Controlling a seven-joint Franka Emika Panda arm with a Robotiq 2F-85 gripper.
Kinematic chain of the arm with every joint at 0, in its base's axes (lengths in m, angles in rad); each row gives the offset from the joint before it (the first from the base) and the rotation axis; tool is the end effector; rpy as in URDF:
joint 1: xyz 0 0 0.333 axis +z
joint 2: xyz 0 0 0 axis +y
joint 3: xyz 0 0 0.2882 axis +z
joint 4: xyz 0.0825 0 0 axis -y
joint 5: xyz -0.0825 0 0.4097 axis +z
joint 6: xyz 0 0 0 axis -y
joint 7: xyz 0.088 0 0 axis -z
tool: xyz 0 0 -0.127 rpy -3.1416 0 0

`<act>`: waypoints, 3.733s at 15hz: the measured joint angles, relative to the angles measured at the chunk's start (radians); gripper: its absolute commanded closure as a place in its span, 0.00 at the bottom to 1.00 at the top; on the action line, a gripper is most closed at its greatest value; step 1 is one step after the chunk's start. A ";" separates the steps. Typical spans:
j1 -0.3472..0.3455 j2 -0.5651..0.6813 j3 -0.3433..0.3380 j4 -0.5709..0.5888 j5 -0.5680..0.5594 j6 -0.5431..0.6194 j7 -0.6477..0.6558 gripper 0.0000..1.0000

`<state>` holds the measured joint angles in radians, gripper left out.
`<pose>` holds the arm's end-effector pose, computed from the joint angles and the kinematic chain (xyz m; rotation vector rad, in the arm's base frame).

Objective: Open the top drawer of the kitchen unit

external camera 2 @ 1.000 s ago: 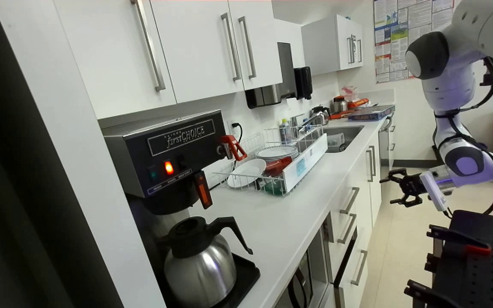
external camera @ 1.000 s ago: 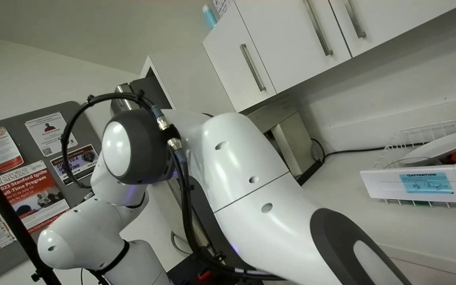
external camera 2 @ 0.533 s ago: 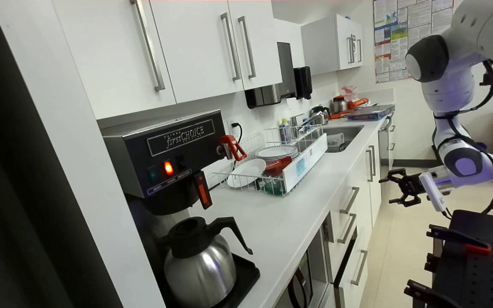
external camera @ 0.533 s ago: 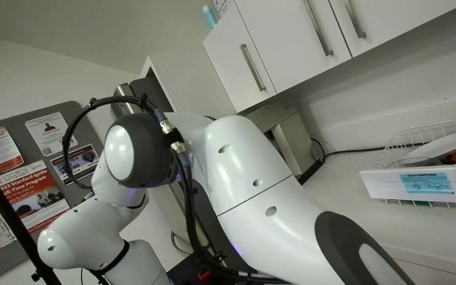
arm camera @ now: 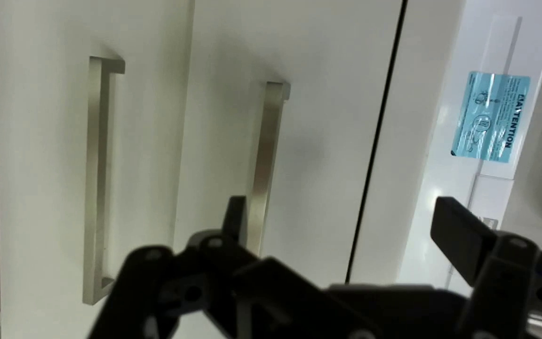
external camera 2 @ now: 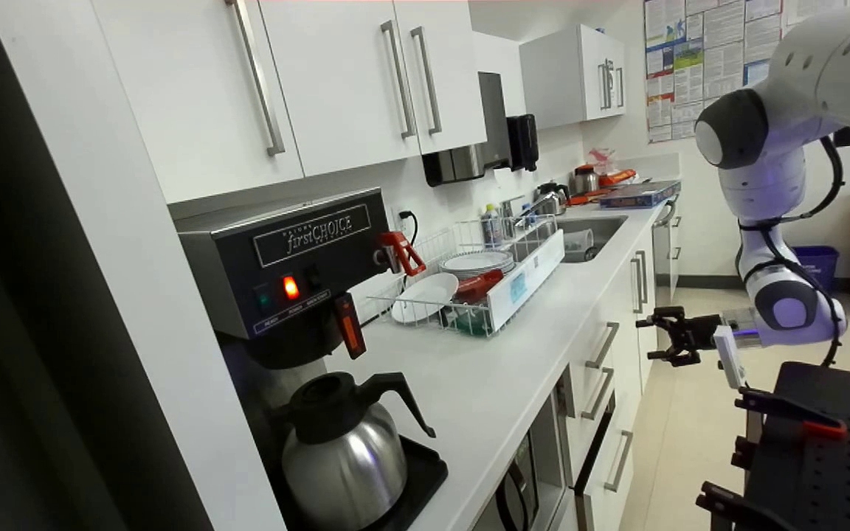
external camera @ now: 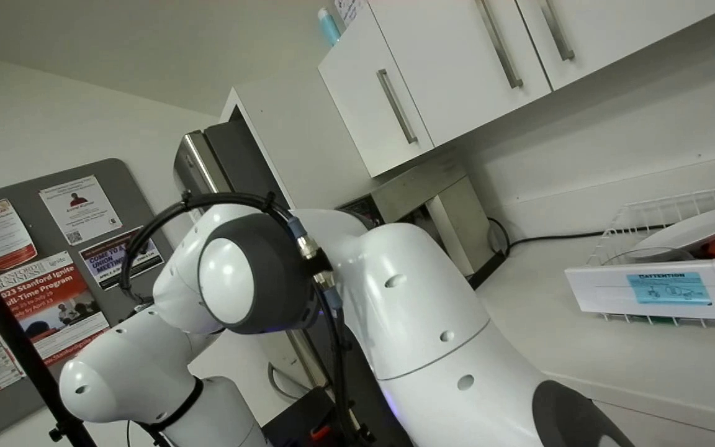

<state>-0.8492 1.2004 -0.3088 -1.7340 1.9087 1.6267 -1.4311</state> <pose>0.2920 -0.4423 -0.1143 -1.6397 1.0602 -1.0252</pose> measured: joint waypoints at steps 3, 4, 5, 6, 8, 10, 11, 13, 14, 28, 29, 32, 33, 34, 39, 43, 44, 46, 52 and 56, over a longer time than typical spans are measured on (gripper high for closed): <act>-0.001 0.046 0.022 0.053 0.049 -0.011 -0.001 0.00; -0.001 0.059 0.028 0.070 0.068 -0.011 0.000 0.00; -0.001 0.070 0.033 0.085 0.086 -0.011 0.001 0.00; -0.001 0.081 0.038 0.100 0.102 -0.011 0.002 0.00; -0.001 0.099 0.045 0.123 0.129 -0.011 0.004 0.00; -0.001 0.116 0.052 0.141 0.146 -0.011 0.005 0.00; 0.000 0.124 0.055 0.148 0.154 -0.011 0.005 0.00; 0.001 0.140 0.065 0.162 0.163 -0.011 0.005 0.00; 0.002 0.148 0.070 0.172 0.166 -0.011 0.008 0.00; 0.019 0.248 0.092 0.333 0.188 -0.011 0.108 0.57; 0.021 0.253 0.092 0.339 0.188 -0.007 0.111 0.66; 0.020 0.268 0.090 0.348 0.188 0.000 0.120 0.86; 0.020 0.270 0.090 0.348 0.188 0.008 0.121 0.94; 0.020 0.272 0.090 0.348 0.188 0.016 0.121 0.99; 0.016 0.276 0.089 0.348 0.189 0.026 0.143 0.96; 0.003 0.277 0.085 0.337 0.187 0.010 0.143 0.96; -0.002 0.277 0.079 0.331 0.183 -0.001 0.143 0.96; -0.023 0.277 0.066 0.318 0.161 -0.030 0.141 0.96; -0.172 0.276 0.053 0.303 -0.024 -0.117 0.113 0.96; -0.266 0.274 0.050 0.279 -0.104 -0.160 0.073 0.96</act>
<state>-1.1155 1.4743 -0.2593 -1.4554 1.8046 1.4671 -1.3576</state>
